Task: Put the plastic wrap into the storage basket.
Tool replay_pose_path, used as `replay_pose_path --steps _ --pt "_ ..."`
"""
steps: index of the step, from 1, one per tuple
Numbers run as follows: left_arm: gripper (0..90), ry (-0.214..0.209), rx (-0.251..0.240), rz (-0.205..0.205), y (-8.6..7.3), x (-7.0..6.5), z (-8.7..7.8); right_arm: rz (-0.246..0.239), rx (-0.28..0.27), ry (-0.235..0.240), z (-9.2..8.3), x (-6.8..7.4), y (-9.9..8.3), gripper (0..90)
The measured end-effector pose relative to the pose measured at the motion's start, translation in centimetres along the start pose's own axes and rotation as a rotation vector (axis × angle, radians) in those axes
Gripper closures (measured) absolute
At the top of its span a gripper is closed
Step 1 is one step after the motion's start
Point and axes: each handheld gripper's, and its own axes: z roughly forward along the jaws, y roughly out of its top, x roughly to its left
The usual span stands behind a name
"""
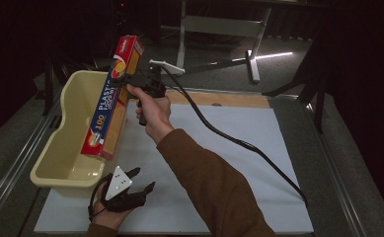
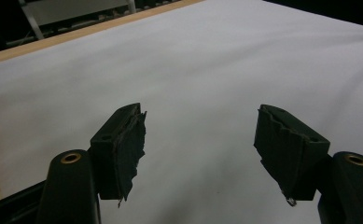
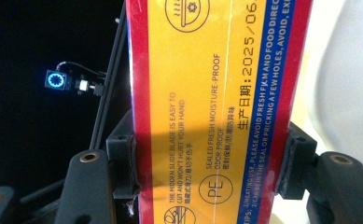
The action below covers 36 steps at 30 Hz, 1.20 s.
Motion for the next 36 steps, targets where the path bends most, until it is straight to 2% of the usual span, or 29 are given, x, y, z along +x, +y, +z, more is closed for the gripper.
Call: replay_pose_path --steps 3,7,11,14,17,21,29,32,36 --pt "32.8 -0.002 -0.001 0.007 0.0 0.1 -0.1 0.01 0.012 0.006 0.9 -0.2 -0.3 38.9" --pt "32.8 -0.006 -0.007 0.007 0.0 0.1 -0.1 -0.021 0.035 -0.048 2.1 -0.4 -0.7 38.9" --pt "32.7 -0.012 -0.008 0.002 0.0 0.1 -0.2 0.028 0.046 -0.041 3.1 -1.4 -1.0 38.9" --pt "32.7 -0.012 -0.014 0.004 -0.1 0.1 -0.4 0.033 0.034 -0.064 3.6 -1.8 -1.2 38.9" --pt "32.7 -0.009 -0.012 0.008 -0.1 0.1 -0.4 0.055 0.032 -0.064 4.1 -2.4 -1.3 38.8" --pt "32.6 -0.005 -0.011 0.015 -0.1 -0.1 -0.4 0.061 0.039 -0.067 4.8 -2.7 -1.6 38.9" --pt "32.5 -0.007 -0.015 0.026 -0.1 -0.2 -0.4 0.016 0.059 -0.104 6.1 -2.1 -2.5 38.8" --pt "32.5 -0.008 -0.015 0.027 -0.1 -0.2 -0.4 0.022 0.054 -0.104 6.6 -2.3 -2.9 38.8" --pt "32.4 -0.01 -0.017 0.029 -0.1 -0.2 -0.4 0.025 0.059 -0.135 7.0 -3.0 -3.0 38.8"
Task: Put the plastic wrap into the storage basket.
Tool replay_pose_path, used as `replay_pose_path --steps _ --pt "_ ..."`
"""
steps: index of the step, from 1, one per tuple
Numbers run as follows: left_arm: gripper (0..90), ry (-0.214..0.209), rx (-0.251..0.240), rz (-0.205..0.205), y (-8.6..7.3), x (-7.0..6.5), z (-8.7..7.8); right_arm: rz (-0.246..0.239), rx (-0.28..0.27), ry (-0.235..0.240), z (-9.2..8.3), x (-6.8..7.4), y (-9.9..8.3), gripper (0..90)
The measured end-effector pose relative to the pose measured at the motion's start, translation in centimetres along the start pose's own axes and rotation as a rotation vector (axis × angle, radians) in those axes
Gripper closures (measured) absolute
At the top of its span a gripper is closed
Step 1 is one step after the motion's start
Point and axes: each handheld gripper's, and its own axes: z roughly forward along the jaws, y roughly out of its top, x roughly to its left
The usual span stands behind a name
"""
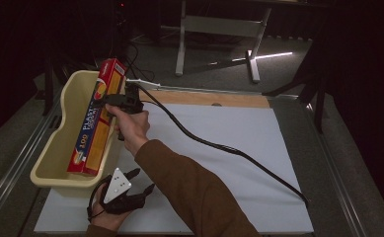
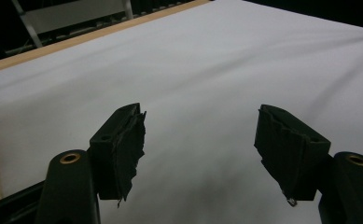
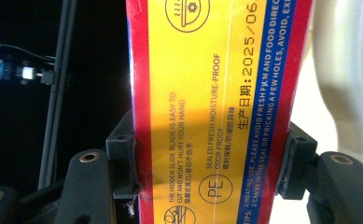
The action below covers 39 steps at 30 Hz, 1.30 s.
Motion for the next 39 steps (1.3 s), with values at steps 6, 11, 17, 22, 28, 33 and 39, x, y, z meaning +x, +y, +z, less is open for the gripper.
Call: replay_pose_path --steps 6,11,17,22,28,33,39 --pt "32.2 0.004 0.002 0.001 0.0 0.1 -0.1 -0.01 0.014 -0.017 0.9 -0.4 -0.4 38.8" --pt "32.1 0.009 -0.003 -0.004 0.0 0.2 -0.1 0.007 0.047 -0.036 1.6 -0.4 -0.8 38.7" --pt "31.9 0.009 -0.002 -0.003 0.0 0.3 -0.1 0.037 0.055 -0.063 2.0 -1.0 -0.7 38.5" --pt "31.8 0.008 -0.004 -0.008 0.0 0.2 -0.1 0.041 0.055 -0.082 2.1 -0.9 -0.7 38.3" --pt "31.7 0.01 -0.004 -0.01 0.0 0.2 -0.1 0.044 0.057 -0.093 2.1 -0.9 -0.8 38.2" --pt "31.6 0.012 -0.003 -0.009 0.0 0.2 -0.1 0.048 0.062 -0.098 2.1 -0.9 -0.8 37.9" --pt "31.7 0.014 -0.001 -0.007 0.0 0.2 -0.2 0.057 0.069 -0.115 2.2 -1.0 -0.9 35.9"
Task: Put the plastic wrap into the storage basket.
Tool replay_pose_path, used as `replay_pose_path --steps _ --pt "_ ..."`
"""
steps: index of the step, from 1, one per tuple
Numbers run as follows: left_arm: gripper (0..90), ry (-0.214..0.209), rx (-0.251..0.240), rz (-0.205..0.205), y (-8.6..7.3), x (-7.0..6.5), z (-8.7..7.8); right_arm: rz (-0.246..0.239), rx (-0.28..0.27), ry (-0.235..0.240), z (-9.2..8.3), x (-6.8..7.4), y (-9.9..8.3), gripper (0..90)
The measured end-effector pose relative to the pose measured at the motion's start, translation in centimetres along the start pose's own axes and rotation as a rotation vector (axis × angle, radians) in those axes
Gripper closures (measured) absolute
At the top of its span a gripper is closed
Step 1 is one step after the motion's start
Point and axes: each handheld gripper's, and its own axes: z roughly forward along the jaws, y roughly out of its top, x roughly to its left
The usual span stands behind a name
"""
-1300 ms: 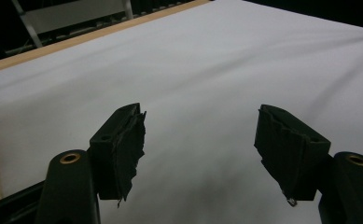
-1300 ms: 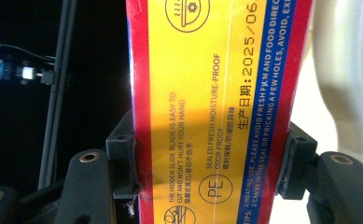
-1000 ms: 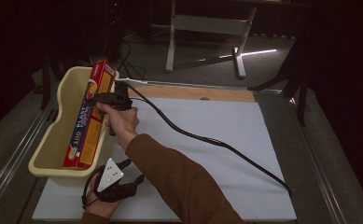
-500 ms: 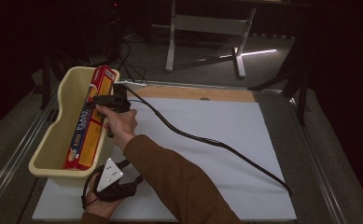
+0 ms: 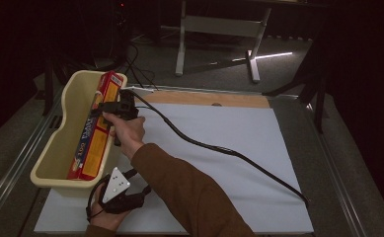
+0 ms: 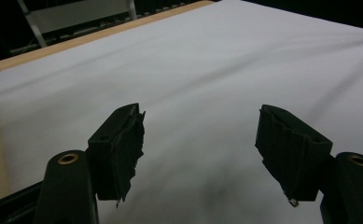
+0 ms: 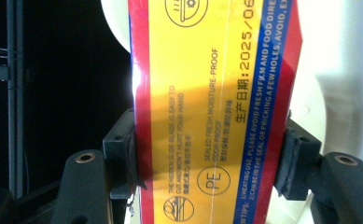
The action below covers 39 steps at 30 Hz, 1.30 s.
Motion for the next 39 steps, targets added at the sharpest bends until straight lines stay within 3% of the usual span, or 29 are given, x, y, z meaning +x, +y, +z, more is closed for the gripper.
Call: replay_pose_path --steps 9,12,18,23,29,30,33,37,39 --pt "31.6 -0.001 0.0 -0.001 0.0 0.0 0.0 0.012 0.016 -0.043 0.1 -0.1 -0.2 32.5" --pt "31.5 0.003 -0.004 -0.008 0.0 0.1 -0.1 0.035 0.023 -0.021 -0.5 0.3 -0.1 30.6" --pt "31.6 0.0 -0.002 -0.012 0.0 0.0 0.0 -0.007 0.041 -0.012 -2.5 1.4 0.4 35.1" --pt "31.5 0.005 0.002 -0.01 0.0 0.1 0.1 -0.127 0.066 -0.046 -3.8 1.7 0.2 38.0" --pt "31.5 0.008 0.008 -0.002 0.0 0.0 0.2 -0.322 0.078 -0.072 -5.5 1.7 -0.4 40.3" --pt "31.5 0.009 0.01 -0.001 0.0 -0.1 0.2 -0.362 0.077 -0.067 -5.8 1.7 -0.5 40.9" --pt "31.5 0.008 0.012 0.005 0.1 -0.2 0.3 -0.544 0.029 -0.153 -7.0 1.7 -1.2 41.8" --pt "31.5 0.002 0.015 0.011 0.1 -0.4 0.5 -0.693 0.001 -0.228 -8.8 1.2 -2.0 42.0" --pt "31.5 0.001 0.022 0.017 0.2 -0.5 0.6 -0.798 -0.009 -0.275 -9.7 0.7 -2.6 41.9"
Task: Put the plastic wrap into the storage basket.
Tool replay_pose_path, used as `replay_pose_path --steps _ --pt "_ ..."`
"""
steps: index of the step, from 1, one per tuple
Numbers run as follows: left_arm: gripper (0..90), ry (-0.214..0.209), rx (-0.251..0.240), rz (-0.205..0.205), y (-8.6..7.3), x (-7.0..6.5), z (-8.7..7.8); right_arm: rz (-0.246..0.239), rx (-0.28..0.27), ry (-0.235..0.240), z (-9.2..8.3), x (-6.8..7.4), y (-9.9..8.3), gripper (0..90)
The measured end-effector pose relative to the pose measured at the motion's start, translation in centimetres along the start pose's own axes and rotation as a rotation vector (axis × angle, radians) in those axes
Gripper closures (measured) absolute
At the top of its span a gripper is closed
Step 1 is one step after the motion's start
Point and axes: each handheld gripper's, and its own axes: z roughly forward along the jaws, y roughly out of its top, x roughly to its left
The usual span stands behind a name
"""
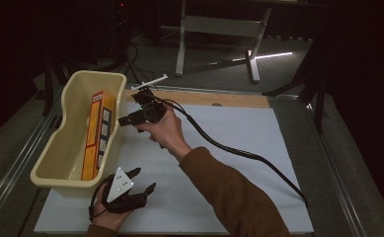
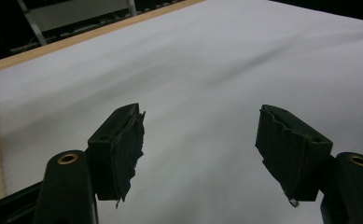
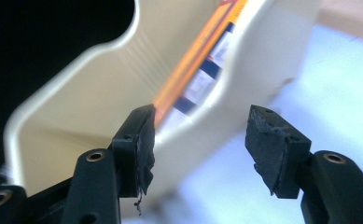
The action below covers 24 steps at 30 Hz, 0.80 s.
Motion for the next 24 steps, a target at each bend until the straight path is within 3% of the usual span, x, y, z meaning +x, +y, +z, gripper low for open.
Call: replay_pose_path --steps 5,8,11,16,19,24 --pt "31.5 -0.003 0.002 0.003 0.1 -0.1 0.2 -0.158 -0.009 -0.117 -1.7 -0.3 -2.0 39.8" --pt "31.5 -0.004 0.008 0.007 0.1 -0.2 0.3 -0.244 -0.02 -0.149 -2.5 -0.7 -3.2 37.2" --pt "31.5 -0.002 0.006 0.007 0.1 -0.1 0.3 -0.265 -0.03 -0.15 -3.2 -1.3 -4.7 36.4" --pt "31.7 0.007 0.017 -0.005 0.1 0.0 0.4 -0.293 -0.036 -0.194 -4.2 -2.8 -7.5 34.8" --pt "31.8 0.01 0.016 -0.008 0.1 0.0 0.4 -0.22 -0.064 -0.163 -5.0 -4.3 -8.9 34.5" --pt "31.9 0.018 0.021 -0.014 0.1 0.0 0.5 -0.216 -0.113 -0.219 -6.7 -5.9 -11.4 34.0"
